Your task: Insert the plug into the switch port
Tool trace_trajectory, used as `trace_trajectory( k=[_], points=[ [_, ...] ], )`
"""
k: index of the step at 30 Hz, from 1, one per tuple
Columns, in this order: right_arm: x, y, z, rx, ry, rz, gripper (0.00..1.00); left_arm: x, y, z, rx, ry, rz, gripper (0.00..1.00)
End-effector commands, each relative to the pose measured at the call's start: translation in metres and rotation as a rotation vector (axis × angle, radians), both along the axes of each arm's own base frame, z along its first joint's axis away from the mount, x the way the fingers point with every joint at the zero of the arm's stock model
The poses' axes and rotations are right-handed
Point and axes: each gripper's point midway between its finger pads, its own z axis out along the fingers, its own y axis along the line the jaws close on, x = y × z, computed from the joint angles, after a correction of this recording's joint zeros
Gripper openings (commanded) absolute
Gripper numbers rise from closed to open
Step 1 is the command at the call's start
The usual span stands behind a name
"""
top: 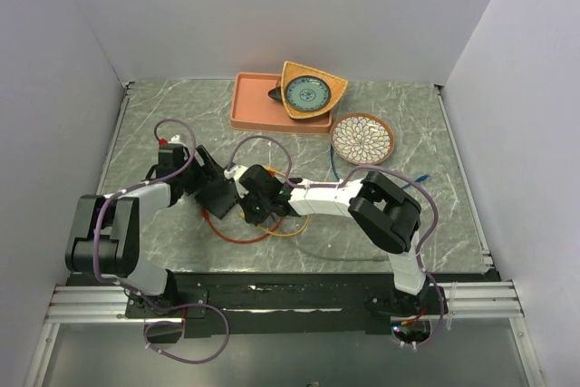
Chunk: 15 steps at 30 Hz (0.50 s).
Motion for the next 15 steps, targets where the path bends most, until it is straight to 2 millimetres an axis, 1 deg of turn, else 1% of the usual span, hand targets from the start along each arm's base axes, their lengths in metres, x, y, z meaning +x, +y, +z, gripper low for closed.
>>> trace_trajectory(
  k=[1, 2, 5, 7, 9, 15],
  points=[
    [0.002, 0.014, 0.019, 0.088, -0.045, 0.008, 0.00, -0.003, -0.007, -0.010, -0.017, 0.012, -0.043, 0.86],
    [0.004, 0.016, 0.022, 0.108, -0.055, 0.004, 0.00, -0.004, -0.008, -0.011, -0.021, 0.016, -0.048, 0.86],
    [0.004, 0.013, 0.023, 0.112, -0.068, -0.010, 0.00, -0.005, -0.010, -0.014, -0.031, 0.022, -0.057, 0.86],
    [0.008, 0.015, 0.028, 0.132, -0.091, -0.018, 0.00, -0.006, -0.011, -0.015, -0.036, 0.027, -0.060, 0.85],
    [0.010, 0.015, 0.027, 0.132, -0.095, -0.027, 0.00, -0.007, -0.011, -0.016, -0.038, 0.034, -0.062, 0.85],
    [0.013, 0.025, 0.032, 0.149, -0.099, -0.020, 0.00, -0.006, -0.014, -0.013, -0.044, 0.026, -0.080, 0.83]
  ],
)
